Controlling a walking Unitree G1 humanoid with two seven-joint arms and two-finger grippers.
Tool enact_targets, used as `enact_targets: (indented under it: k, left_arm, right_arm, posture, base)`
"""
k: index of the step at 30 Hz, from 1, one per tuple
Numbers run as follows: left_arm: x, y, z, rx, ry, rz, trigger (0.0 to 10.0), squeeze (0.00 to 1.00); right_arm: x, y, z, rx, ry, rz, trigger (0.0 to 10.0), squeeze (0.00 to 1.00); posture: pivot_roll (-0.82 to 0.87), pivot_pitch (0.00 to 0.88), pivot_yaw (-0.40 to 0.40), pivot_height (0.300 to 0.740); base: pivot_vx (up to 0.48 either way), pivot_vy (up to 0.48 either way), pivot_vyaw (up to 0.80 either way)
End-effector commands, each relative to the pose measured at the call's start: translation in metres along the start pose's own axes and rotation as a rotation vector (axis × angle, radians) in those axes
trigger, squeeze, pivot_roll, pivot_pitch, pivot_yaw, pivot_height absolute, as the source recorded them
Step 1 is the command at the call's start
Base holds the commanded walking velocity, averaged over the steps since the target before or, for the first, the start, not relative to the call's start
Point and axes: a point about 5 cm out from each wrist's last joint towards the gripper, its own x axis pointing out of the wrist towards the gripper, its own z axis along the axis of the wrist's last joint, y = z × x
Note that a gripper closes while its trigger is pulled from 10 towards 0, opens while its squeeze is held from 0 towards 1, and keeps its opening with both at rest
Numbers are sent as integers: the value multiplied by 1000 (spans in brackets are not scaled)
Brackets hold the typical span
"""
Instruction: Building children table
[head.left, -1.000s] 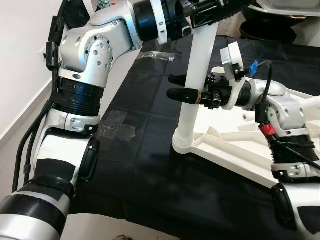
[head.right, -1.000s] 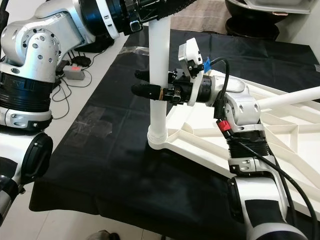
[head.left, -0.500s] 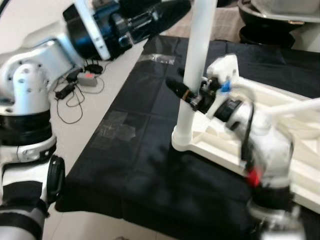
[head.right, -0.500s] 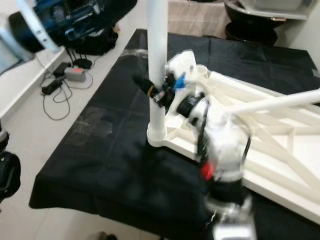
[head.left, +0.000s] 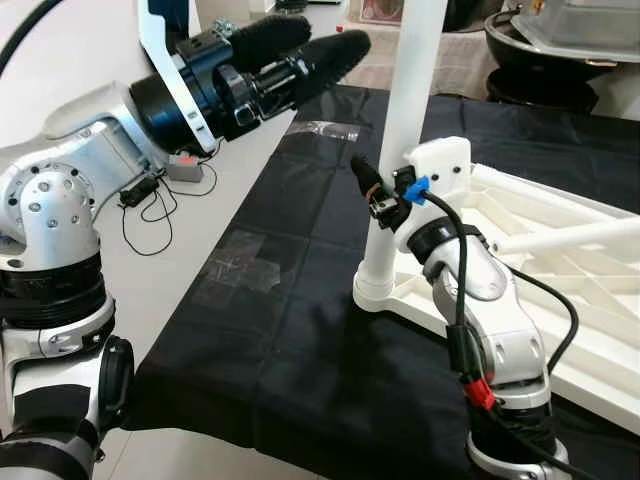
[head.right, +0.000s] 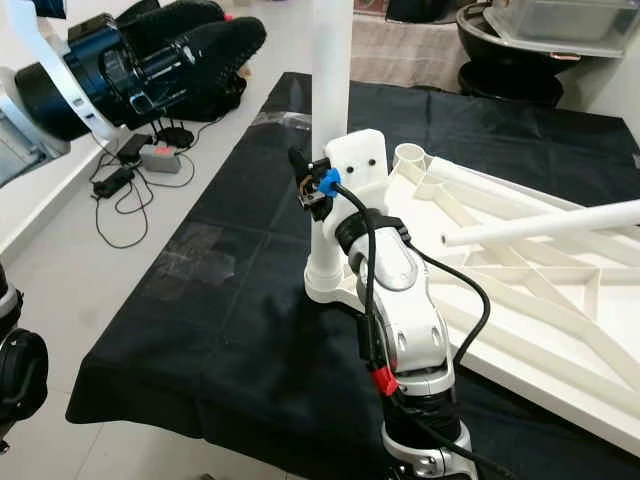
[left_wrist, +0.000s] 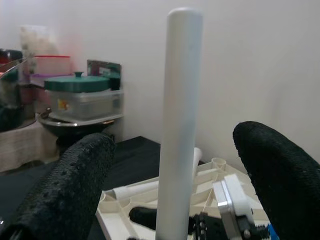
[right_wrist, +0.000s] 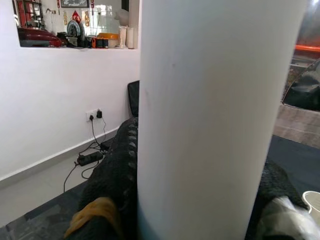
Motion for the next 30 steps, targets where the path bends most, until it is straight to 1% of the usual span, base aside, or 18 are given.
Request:
enact_targets:
  k: [1, 2, 3, 6, 10, 11, 12, 15, 16, 17, 18, 21, 22, 23, 24, 25, 26, 30]
  left_arm:
    - [-9, 0, -8, -19, 21, 34, 10000, 1000]
    - [-16, 1, -13, -33, 27, 65, 10000, 192]
    - [-22, 2, -18, -38, 36, 93, 10000, 0]
    - [-32, 3, -26, -50, 48, 135, 10000, 0]
    - [-55, 5, -43, -65, 85, 249, 10000, 0]
    - [-55, 5, -43, -65, 85, 249, 10000, 0]
    - [-65, 4, -52, -51, 121, 298, 10000, 0]
    - [-71, 1, -59, -41, 157, 323, 10000, 0]
    - [-86, -9, -81, -57, 222, 381, 10000, 0]
    - [-86, -9, -81, -57, 222, 381, 10000, 0]
    - [-93, -18, -94, -95, 243, 404, 10000, 0]
    - [-98, -28, -106, -131, 264, 418, 10000, 0]
    - [-104, -40, -121, -156, 312, 422, 10000, 0]
    - [-104, -40, -121, -156, 312, 422, 10000, 0]
    - [-110, -55, -140, -170, 381, 419, 10000, 0]
    - [-110, -55, -140, -170, 381, 419, 10000, 0]
    - [-122, -77, -169, -158, 488, 440, 10000, 0]
    - [-125, -81, -176, -154, 506, 454, 10000, 0]
  right_arm:
    - [-10, -8, -54, 8, 294, -98, 1569, 0]
    - [-10, -6, -53, 14, 288, -95, 10000, 0]
    - [-9, -5, -53, 12, 284, -93, 10000, 0]
    - [-9, -5, -53, 15, 276, -78, 10000, 0]
    - [-7, -7, -54, 27, 256, -51, 10000, 0]
    - [-7, -7, -54, 27, 256, -51, 10000, 0]
    - [-7, -8, -54, 36, 249, -43, 10000, 0]
    - [-7, -8, -54, 40, 244, -40, 10000, 0]
    - [-7, -10, -54, 45, 232, -39, 10000, 0]
    - [-7, -10, -54, 45, 232, -39, 10000, 0]
    - [-7, -10, -54, 46, 226, -36, 10000, 0]
    - [-7, -11, -54, 48, 219, -34, 10000, 0]
    - [-7, -12, -54, 50, 213, -30, 10000, 0]
    - [-7, -12, -54, 50, 213, -30, 10000, 0]
    - [-7, -13, -54, 56, 206, -25, 10000, 0]
    - [-7, -13, -54, 56, 206, -25, 10000, 0]
    - [-6, -16, -54, 59, 191, -9, 10000, 0]
    - [-6, -17, -54, 59, 187, -2, 10000, 0]
  posture:
    - [-15, 112, -7, 740]
    - [-17, 113, -7, 740]
    - [-17, 115, -5, 740]
    - [-16, 115, -4, 740]
    - [-12, 116, -3, 740]
    - [-12, 116, -3, 740]
    - [-13, 116, 0, 740]
    - [-11, 117, 2, 740]
    - [-10, 118, 5, 740]
    - [-10, 118, 5, 740]
    - [-10, 120, 9, 740]
    - [-9, 121, 9, 740]
    - [-9, 122, 8, 740]
    - [-9, 122, 8, 740]
    - [-10, 127, 10, 740]
    - [-10, 127, 10, 740]
    - [-8, 132, 5, 740]
    - [-9, 134, 4, 740]
  base:
    - [0, 0, 0]
    - [0, 0, 0]
    - [0, 0, 0]
    - [0, 0, 0]
    - [0, 0, 0]
    - [0, 0, 0]
    - [0, 0, 0]
    - [0, 0, 0]
    - [0, 0, 0]
    - [0, 0, 0]
    - [0, 0, 0]
    - [0, 0, 0]
    - [0, 0, 0]
    - [0, 0, 0]
    - [0, 0, 0]
    - [0, 0, 0]
    - [0, 0, 0]
    - [0, 0, 0]
